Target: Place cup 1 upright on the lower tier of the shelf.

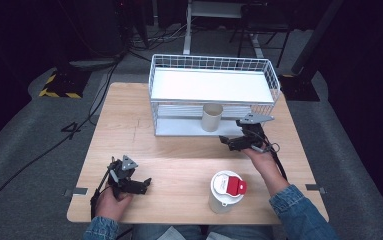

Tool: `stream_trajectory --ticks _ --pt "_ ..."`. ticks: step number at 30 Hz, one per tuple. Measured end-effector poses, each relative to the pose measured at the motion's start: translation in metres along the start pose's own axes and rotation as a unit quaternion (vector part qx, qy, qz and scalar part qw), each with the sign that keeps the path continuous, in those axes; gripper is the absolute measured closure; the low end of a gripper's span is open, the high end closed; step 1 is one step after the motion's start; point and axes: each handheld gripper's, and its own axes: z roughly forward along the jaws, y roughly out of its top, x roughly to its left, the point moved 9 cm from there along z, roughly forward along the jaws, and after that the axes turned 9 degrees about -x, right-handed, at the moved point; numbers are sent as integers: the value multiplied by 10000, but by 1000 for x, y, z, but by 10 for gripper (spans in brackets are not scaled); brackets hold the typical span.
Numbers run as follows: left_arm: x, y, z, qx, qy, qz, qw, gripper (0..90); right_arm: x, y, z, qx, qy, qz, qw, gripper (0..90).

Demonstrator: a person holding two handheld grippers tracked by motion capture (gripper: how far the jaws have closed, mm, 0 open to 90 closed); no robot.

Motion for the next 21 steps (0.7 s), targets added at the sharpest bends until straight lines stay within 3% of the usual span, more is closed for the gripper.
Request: stream_trajectory --ticks 11,21 --pt "0 0 0 5 -6 1 10000 3 -6 -4 -52 -57 -104 -75 9999 45" --pt "0 0 0 6 -25 6 10000 4 -17 -25 -95 65 -246 121 9996 60"
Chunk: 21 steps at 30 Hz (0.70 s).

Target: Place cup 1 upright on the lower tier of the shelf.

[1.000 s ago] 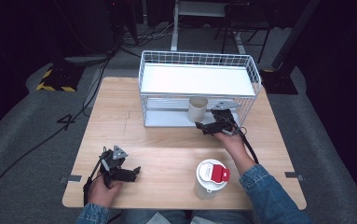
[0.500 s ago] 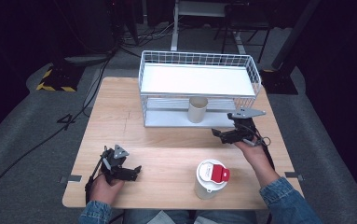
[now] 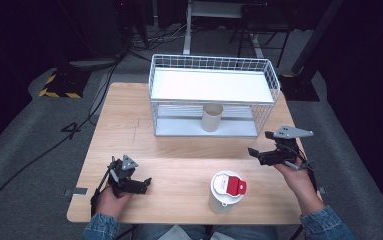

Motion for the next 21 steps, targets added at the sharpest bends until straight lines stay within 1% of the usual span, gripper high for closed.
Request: stream_trajectory --ticks 3,4,7,9,10,13,15,16,18,19,21 --pt "0 0 0 0 1 0 10000 4 -1 -7 -10 43 9 44 10000 66" --pt "0 0 0 -1 -1 2 10000 4 -1 -9 -13 4 18 71 10000 66" --pt "0 0 0 1 -1 2 10000 4 -3 -14 -23 -193 -23 254 9995 66" --pt "0 0 0 -16 10 13 10000 4 -3 -18 -28 -248 -68 286 9993 67" --pt "0 0 0 -19 8 22 10000 4 -4 -22 -31 -239 -112 255 9993 70" --pt "0 -1 -1 -5 2 7 10000 4 -4 -32 -38 -173 -121 320 9993 72" --pt "-1 -1 -1 5 1 0 10000 4 -4 -40 -42 -18 -60 267 9996 91" --pt "0 -1 -1 -2 3 9 10000 4 -4 -44 -44 49 -76 235 9997 93" --pt "0 0 -1 -9 10 17 10000 4 -6 -50 -47 46 -135 230 9996 93" --pt "0 -1 0 -6 -1 6 10000 4 -6 -53 -47 61 -120 260 9996 93" --pt "-1 -1 -1 8 -3 -9 10000 4 -6 -61 -48 210 -98 295 9993 94"
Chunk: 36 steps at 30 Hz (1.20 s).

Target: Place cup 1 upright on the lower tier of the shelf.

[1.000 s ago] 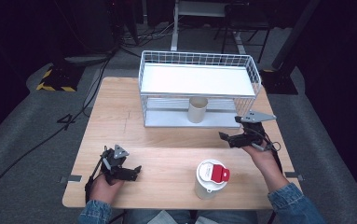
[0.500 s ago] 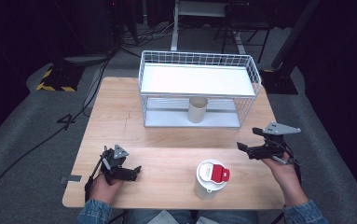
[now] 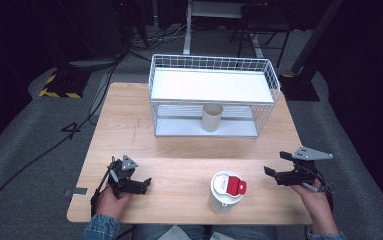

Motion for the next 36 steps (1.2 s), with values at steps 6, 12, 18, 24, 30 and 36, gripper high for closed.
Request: stream_trajectory --ticks 6,12,18,24,30,36 --pt "0 0 0 -16 3 15 10000 4 -7 -19 -3 129 -136 66 9998 93" --pt "1 0 0 -17 36 -1 10000 4 -18 -46 0 498 -345 48 9981 94" --pt "1 0 0 -14 50 -23 10000 4 -25 -65 4 691 -435 86 9966 93" --pt "0 -1 -1 -21 63 -34 10000 4 -31 -78 11 762 -551 161 9954 82" --pt "0 -1 -1 -19 88 -56 9999 3 -32 -78 12 762 -593 123 9953 64" --pt "0 0 -1 22 73 -95 9999 4 -32 -78 12 763 -595 127 9952 62"
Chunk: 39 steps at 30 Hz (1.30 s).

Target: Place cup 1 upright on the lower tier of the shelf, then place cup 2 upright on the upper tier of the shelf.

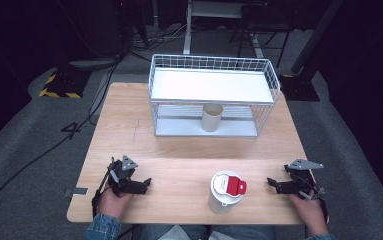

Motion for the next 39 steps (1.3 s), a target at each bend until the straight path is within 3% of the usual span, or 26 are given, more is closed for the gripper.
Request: stream_trajectory --ticks 5,8,17,21,27,33,37,39 --pt "-2 2 -2 -33 -28 -54 10000 4 0 0 0 3 -3 0 10000 61" --pt "-4 6 -7 -154 -57 63 9998 4 0 0 0 6 -7 -2 10000 60" --pt "-33 26 -27 -664 -384 179 9969 4 0 0 0 10 -10 -7 10000 58" --pt "-50 34 -36 -860 -683 115 9939 4 0 0 0 8 -10 -4 10000 58" --pt "-71 44 -46 -1133 -856 162 9897 4 0 0 0 11 -10 -6 10000 58" --pt "-94 53 -53 -1364 -1125 172 9841 6 0 0 0 9 -10 -4 10000 58" --pt "-109 58 -52 -1443 -1287 336 9806 6 0 0 0 9 -9 -5 10000 58" --pt "-117 61 -53 -1518 -1445 270 9774 6 0 0 0 10 -10 -4 10000 58"
